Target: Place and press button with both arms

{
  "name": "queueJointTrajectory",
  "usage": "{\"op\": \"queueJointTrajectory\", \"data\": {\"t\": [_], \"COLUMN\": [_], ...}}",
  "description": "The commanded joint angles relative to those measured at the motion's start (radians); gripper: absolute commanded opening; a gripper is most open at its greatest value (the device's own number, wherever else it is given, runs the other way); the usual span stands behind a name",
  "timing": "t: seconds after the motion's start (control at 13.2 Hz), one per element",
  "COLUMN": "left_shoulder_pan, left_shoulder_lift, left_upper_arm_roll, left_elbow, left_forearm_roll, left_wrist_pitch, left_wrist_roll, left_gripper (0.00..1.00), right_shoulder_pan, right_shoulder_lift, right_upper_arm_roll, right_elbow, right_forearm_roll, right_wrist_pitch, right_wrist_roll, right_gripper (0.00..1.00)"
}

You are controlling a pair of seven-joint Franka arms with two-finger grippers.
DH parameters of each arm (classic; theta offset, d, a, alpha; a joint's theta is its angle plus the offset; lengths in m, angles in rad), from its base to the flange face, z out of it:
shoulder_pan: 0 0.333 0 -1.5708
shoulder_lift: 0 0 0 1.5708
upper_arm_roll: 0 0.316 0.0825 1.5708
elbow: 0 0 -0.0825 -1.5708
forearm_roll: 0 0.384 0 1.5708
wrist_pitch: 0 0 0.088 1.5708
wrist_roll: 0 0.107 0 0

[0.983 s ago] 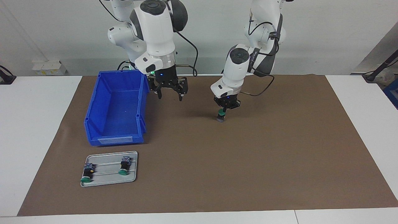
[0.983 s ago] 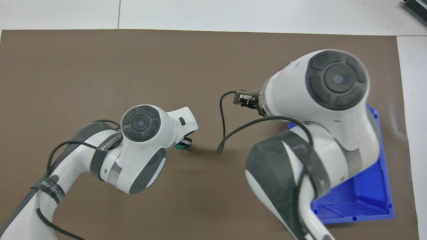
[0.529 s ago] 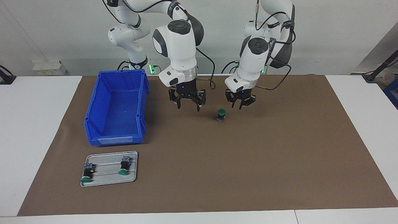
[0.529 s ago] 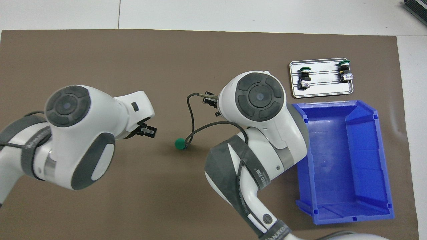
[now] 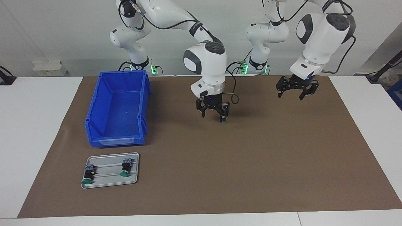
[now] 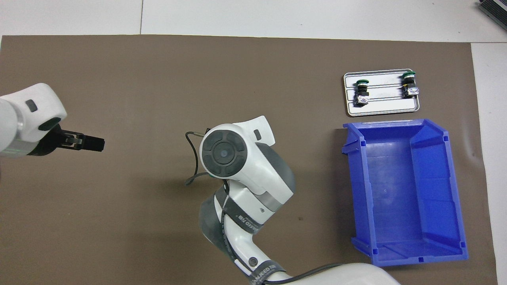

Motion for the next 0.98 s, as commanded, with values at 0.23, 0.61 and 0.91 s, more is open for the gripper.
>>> {"op": "queueJointTrajectory", "data": {"t": [0.23, 0.61, 0.91], "left_shoulder_pan": [0.055, 0.053, 0.055], "left_shoulder_lift": [0.147, 0.133, 0.075], "left_upper_arm_roll": [-0.011, -0.009, -0.008], "left_elbow": [0.38, 0.357, 0.243], "left_forearm_roll": [0.024, 0.041, 0.076], "left_wrist_pitch": [-0.259, -0.282, -0.256], "left_wrist_roll": [0.058, 0.058, 0.032], "left_gripper": [1.0, 1.0, 1.0], "right_shoulder_pan": [0.013, 0.011, -0.021], "right_shoulder_lift": [0.125, 0.146, 0.145], "right_upper_arm_roll": [-0.004, 0.012, 0.068], "right_elbow": [0.11, 0.113, 0.113], "right_forearm_roll": [-0.071, -0.055, 0.004], "right_wrist_pitch": [0.017, 0.04, 0.04], "right_wrist_roll": [0.047, 0.006, -0.037], "right_gripper": [0.89, 0.89, 0.89]}}
